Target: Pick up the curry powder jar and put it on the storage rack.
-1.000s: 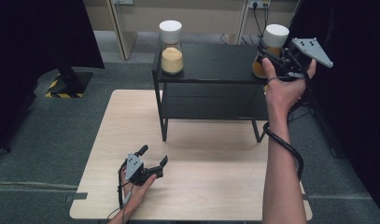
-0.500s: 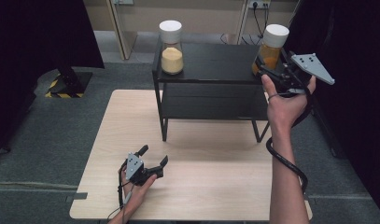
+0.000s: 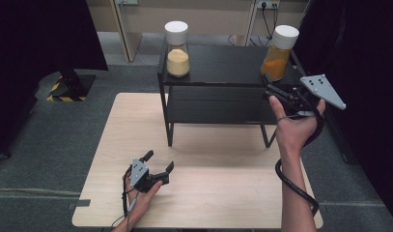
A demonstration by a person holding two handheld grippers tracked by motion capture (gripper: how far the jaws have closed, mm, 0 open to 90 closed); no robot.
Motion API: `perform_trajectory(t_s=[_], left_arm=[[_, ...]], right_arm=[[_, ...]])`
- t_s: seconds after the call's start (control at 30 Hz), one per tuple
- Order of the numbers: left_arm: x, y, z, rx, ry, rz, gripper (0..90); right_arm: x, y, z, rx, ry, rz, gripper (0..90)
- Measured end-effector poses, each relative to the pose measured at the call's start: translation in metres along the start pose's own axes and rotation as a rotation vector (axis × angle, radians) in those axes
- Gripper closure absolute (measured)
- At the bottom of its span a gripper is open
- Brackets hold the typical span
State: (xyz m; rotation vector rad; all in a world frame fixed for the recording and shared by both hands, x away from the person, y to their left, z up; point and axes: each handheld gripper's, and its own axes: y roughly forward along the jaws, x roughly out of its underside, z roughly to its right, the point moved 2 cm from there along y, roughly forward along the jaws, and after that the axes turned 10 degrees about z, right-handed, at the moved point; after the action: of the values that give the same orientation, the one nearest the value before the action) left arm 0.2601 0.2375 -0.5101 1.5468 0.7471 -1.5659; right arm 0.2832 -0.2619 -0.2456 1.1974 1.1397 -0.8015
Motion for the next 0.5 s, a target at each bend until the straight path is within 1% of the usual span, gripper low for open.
perform_trajectory(t_s=[0.03,0.1,0.17,0.27,0.5], left_arm=[[0.0,0.0,0.0,0.0,0.0,0.0,6.5],[0.0,0.0,0.0,0.0,-0.002,0.0,6.5],[0.0,0.0,0.0,0.001,-0.002,-0.001,6.4],[0.0,0.0,0.0,0.001,0.0,-0.001,6.5],[0.0,0.0,0.0,0.0,0.0,0.001,6.5]], right_arm=[[0.0,-0.002,0.0,-0.005,-0.004,-0.004,7.0],[0.003,-0.006,-0.001,-0.01,0.004,-0.002,7.0],[0.006,-0.01,-0.003,-0.012,-0.007,-0.001,7.0],[0.012,-0.015,-0.005,-0.017,-0.01,-0.009,7.0],[0.032,-0.031,-0.007,-0.023,0.003,-0.019,7.0]])
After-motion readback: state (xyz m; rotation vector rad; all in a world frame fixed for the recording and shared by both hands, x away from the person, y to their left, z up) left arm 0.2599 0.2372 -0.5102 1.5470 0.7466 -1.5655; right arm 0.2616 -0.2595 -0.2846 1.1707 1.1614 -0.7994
